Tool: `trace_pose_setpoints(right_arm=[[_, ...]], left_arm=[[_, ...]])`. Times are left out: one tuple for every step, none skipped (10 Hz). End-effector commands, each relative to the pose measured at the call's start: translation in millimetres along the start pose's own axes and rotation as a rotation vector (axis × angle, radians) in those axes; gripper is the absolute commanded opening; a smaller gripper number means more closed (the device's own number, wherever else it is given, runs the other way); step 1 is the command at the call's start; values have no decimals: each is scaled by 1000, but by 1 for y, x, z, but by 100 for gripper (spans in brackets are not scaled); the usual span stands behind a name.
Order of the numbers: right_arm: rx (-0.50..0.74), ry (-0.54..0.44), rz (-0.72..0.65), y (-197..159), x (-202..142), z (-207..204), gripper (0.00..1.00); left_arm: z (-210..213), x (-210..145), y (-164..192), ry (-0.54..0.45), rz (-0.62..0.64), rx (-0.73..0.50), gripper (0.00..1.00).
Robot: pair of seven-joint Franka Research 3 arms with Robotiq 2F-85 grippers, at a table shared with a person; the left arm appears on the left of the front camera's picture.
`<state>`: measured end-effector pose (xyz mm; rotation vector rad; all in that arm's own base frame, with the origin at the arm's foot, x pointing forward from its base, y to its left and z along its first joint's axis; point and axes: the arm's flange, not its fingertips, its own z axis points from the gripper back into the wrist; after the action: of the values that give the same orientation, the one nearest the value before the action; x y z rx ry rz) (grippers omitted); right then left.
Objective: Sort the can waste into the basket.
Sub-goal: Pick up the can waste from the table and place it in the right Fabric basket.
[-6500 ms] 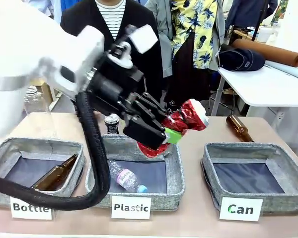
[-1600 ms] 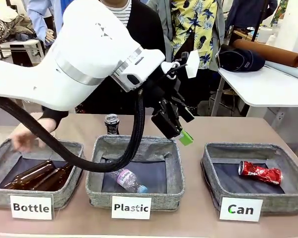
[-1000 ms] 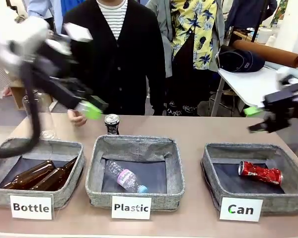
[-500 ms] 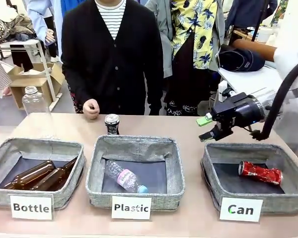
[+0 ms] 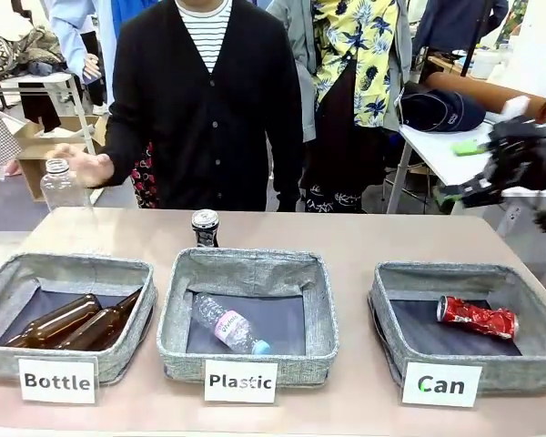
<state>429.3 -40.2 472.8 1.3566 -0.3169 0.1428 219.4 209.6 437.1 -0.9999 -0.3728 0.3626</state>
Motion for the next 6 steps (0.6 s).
trace_pose_setpoints(right_arm=[[79, 91, -1, -7, 0, -30, 100], [79, 91, -1, -7, 0, -30, 100], [79, 91, -1, -7, 0, -30, 100], [79, 91, -1, -7, 0, -30, 100], [79, 91, -1, -7, 0, -30, 100], [79, 91, -1, -7, 0, -30, 100]], left_arm=[[-5, -14, -33, 81, -125, 29, 100], [-5, -14, -33, 81, -125, 29, 100], [-5, -14, -33, 81, -125, 29, 100], [-5, -14, -33, 81, -125, 29, 100], [-5, -14, -33, 81, -125, 29, 100], [-5, -14, -33, 81, -125, 29, 100]])
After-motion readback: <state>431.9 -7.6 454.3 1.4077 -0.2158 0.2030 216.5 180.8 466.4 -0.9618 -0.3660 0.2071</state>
